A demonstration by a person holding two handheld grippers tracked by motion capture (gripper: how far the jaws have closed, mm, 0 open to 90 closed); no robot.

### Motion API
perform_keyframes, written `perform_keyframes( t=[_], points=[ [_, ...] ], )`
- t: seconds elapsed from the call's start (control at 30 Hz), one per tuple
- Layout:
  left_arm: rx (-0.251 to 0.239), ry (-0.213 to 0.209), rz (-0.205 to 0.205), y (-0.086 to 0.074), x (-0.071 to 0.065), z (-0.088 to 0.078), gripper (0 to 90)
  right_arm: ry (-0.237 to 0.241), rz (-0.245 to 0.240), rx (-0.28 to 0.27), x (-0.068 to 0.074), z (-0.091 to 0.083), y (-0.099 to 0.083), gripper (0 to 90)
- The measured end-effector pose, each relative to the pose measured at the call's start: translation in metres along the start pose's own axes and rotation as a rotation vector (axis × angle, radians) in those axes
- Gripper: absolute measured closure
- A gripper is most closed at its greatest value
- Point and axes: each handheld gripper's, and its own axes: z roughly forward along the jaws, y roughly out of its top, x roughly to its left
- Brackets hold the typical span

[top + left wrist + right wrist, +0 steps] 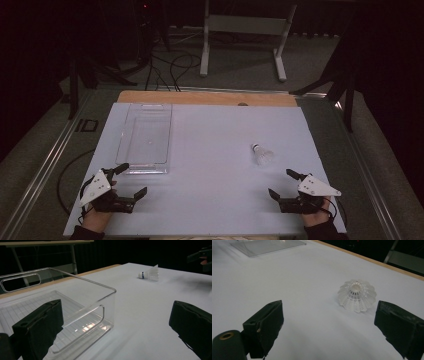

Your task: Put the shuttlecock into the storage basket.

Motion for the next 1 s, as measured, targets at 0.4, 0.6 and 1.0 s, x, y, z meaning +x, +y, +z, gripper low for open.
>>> perform_keyframes(
  t=[0.4, 0.6, 1.0],
  points=[
    [0.009, -0.013, -0.007, 0.000, 0.000, 0.001, 0.1, 0.002, -0.007, -0.005, 0.000, -0.002, 0.004, 8.0],
    [0.003, -0.011, -0.012, 0.001, 0.000, 0.000, 0.1, 0.012, -0.031, -0.004, 0.004, -0.005, 0.010, 8.0],
    [0.005, -0.024, -0.007, 0.001, -0.001, 0.000, 0.1, -0.007, -0.041, 0.091, 0.006, -0.008, 0.026, 7.6]
  ],
)
